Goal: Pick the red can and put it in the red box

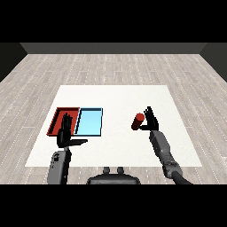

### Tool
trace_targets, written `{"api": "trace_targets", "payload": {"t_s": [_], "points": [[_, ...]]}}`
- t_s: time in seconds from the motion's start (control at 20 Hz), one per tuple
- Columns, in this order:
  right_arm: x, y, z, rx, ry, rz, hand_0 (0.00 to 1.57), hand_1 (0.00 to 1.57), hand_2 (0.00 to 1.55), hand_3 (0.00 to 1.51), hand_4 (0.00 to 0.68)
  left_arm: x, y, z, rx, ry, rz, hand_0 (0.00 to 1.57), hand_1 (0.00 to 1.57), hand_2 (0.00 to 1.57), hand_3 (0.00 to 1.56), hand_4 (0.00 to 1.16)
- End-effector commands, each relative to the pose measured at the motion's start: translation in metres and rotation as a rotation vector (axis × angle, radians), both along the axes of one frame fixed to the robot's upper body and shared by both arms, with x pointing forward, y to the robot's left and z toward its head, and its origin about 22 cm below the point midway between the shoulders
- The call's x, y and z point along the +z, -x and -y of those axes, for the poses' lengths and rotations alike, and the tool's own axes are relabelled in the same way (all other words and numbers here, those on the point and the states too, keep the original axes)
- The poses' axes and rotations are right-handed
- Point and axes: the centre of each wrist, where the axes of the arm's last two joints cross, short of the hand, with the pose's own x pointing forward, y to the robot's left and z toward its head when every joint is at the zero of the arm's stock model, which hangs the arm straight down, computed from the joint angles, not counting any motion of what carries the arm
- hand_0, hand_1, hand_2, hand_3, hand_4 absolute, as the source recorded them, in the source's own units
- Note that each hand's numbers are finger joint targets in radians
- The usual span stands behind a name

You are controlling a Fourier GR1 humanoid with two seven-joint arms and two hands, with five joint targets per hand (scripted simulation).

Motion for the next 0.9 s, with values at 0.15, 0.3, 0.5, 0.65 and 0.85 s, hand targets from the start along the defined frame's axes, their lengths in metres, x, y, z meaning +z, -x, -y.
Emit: {"api": "trace_targets", "payload": {"t_s": [0.15, 0.3, 0.5, 0.65, 0.85], "points": [[0.003, -0.009, -0.009, 0.028, -0.027, -0.007, 0.0, 0.0, 0.0, 0.0, 0.0, 0.004, 0.006, 0.013, 0.013, -0.001, 0.003, 0.0, 0.0, 0.0, 0.0, 0.0], [-0.005, -0.004, -0.008, 0.011, -0.003, 0.003, 0.0, 0.0, 0.0, 0.0, 0.0, 0.0, 0.005, -0.002, 0.013, 0.014, 0.017, 0.0, 0.0, 0.0, 0.0, 0.0], [-0.001, 0.005, -0.034, 0.027, -0.031, -0.006, 0.0, 0.0, 0.0, 0.0, 0.0, -0.011, 0.005, 0.012, 0.022, 0.005, 0.0, 0.0, 0.0, 0.0, 0.0, 0.0], [0.0, -0.001, -0.015, 0.028, 0.006, -0.027, 0.0, 0.0, 0.0, 0.0, 0.0, -0.007, 0.011, -0.013, 0.003, -0.011, 0.0, 0.0, 0.0, 0.0, 0.0, 0.0], [-0.005, -0.011, -0.031, 0.013, 0.012, -0.03, 0.0, 0.0, 0.0, 0.0, 0.0, 0.007, -0.006, 0.0, -0.005, -0.007, -0.013, 0.0, 0.0, 0.0, 0.0, 0.0]]}}
